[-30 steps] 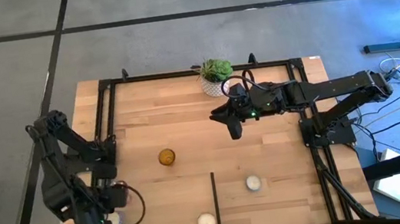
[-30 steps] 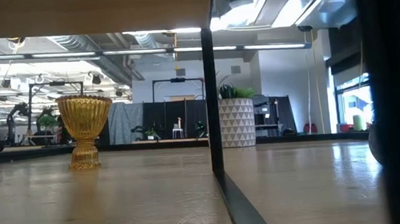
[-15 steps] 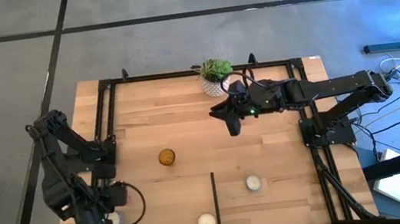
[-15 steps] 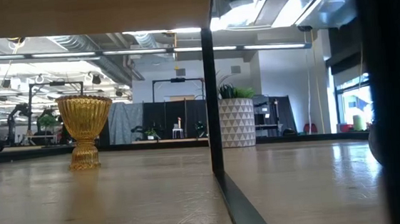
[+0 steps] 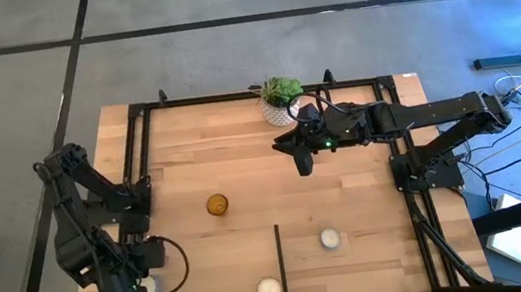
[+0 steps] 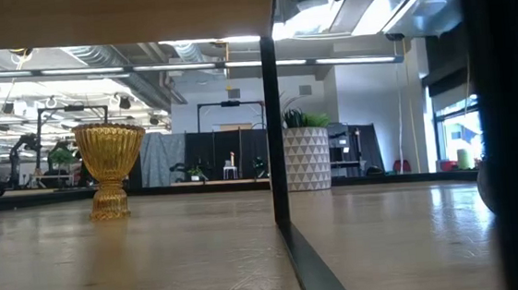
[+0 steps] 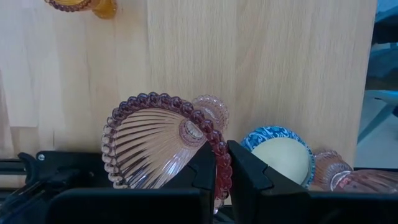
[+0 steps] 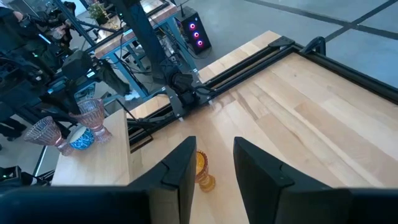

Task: Pick & Place candle stick holders
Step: Put the pink glass on the shelf

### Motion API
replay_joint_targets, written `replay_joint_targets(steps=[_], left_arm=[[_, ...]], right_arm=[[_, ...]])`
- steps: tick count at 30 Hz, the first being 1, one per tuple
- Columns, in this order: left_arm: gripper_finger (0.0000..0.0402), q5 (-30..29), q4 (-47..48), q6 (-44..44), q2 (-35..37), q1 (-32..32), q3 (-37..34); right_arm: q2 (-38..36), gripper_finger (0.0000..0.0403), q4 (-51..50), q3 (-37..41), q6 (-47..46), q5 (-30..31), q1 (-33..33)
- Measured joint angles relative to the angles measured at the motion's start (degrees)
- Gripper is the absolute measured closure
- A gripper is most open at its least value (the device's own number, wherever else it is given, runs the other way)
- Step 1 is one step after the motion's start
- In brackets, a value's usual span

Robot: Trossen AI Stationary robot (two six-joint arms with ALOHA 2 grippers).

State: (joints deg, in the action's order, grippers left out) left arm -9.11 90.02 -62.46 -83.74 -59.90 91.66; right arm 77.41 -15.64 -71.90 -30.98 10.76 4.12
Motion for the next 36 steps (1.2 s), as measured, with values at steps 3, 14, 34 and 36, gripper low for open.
replay_joint_targets(steps=[3, 14, 34, 36], left_arm=[[0.0383, 0.55, 0.0, -0.37, 0.0, 0.0, 0.0], [0.0362, 1.34, 0.0, -0.48, 0.0, 0.0, 0.0], [0.0318, 1.34, 0.0, -1.41, -0.04, 0.0, 0.0], [0.0319, 1.34, 0.02, -1.39, -0.39, 0.0, 0.0]], right_arm=[[0.0, 0.0293, -0.13, 0.0, 0.18, 0.04, -0.04], [0.0, 0.0292, -1.09, 0.0, 0.2, 0.13, -0.11], [0.0, 0.0292, -1.31, 0.0, 0.55, -0.33, -0.85], [-0.01, 0.0292, -1.31, 0.0, 0.55, -0.33, -0.85]])
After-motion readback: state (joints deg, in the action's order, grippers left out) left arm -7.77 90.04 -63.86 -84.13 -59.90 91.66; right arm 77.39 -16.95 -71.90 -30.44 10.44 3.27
